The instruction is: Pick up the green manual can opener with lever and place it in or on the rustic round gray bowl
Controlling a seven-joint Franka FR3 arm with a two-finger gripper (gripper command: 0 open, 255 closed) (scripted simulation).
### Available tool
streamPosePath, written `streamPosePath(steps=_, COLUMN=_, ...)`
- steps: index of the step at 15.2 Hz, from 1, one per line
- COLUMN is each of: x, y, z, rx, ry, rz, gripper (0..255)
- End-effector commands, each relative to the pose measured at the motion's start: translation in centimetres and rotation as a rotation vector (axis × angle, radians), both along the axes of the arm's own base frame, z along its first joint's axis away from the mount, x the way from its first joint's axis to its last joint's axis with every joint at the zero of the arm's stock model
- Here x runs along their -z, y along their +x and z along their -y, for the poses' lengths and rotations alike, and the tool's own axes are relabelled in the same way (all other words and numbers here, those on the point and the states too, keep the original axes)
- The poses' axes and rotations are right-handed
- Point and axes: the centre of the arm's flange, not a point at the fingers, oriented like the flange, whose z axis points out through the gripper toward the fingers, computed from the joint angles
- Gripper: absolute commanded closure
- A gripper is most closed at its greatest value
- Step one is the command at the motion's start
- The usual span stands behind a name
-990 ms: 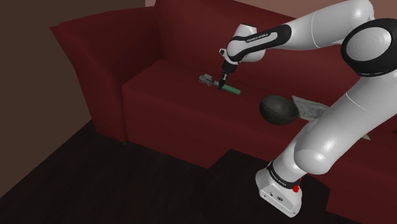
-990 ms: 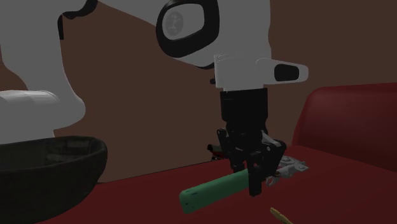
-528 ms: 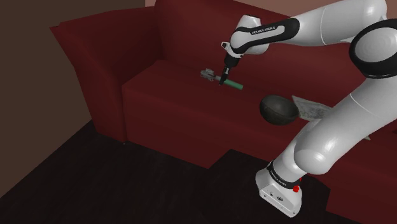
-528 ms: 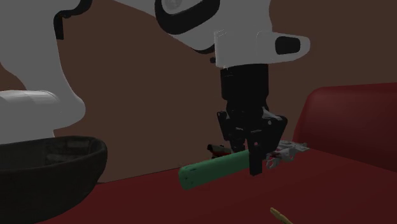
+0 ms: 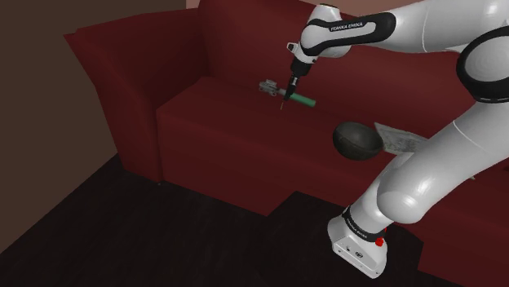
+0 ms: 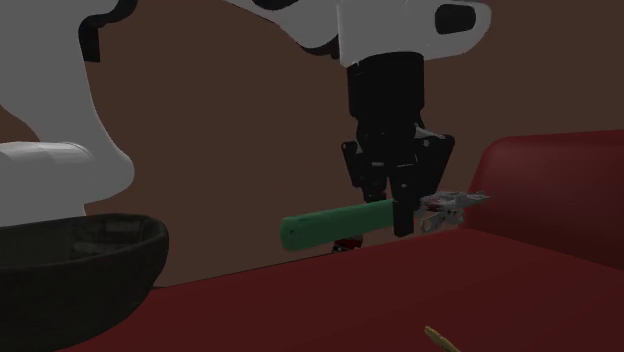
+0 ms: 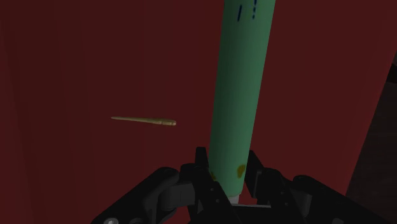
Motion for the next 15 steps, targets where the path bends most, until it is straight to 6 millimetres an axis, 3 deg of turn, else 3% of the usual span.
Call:
streamPosePath(steps=1, x=-1.1, y=0.0, z=0.0, rx=0.0, ry=0.0, rz=0.0, gripper=255)
streamPosePath(steps=15, x=-8.5, y=0.0, z=0.0, rx=0.0, ry=0.0, rz=0.0, gripper=255)
